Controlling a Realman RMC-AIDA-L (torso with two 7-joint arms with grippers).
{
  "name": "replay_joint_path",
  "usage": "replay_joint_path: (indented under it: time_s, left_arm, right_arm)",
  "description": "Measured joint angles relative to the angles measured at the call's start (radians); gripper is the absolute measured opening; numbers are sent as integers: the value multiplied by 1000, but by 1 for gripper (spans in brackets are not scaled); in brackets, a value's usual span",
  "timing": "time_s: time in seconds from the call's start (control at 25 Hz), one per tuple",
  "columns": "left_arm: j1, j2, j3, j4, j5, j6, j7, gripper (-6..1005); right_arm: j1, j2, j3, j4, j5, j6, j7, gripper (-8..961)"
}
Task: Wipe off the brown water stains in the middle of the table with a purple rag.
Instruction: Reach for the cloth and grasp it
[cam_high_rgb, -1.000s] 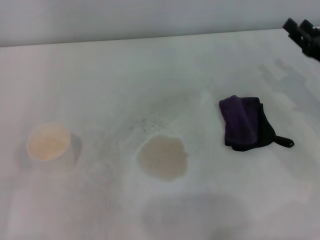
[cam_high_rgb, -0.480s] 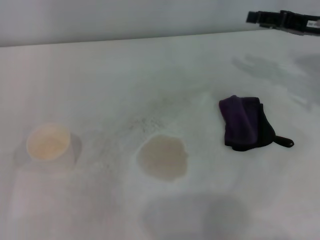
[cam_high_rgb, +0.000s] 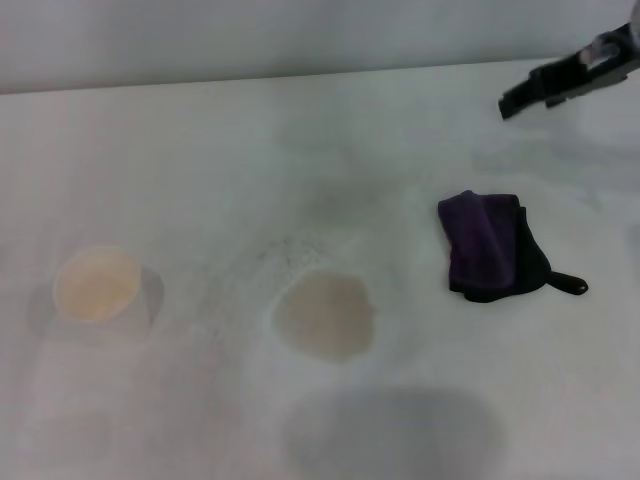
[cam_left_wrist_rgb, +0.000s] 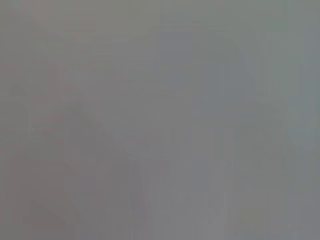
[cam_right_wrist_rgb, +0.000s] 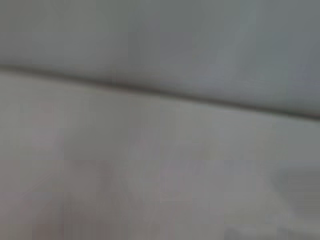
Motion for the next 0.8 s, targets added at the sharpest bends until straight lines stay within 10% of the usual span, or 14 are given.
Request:
replay_joint_path:
  time_s: [0.28,0.8]
  left_arm:
    - [-6,1,0,0,-4,0,8,893]
    - [-7,-2,0,1,-10,-7,10,894]
  right_arm:
    - [41,7,-264,-1,-39,72,172,647]
    - [79,8,-332,204,19,26,191,642]
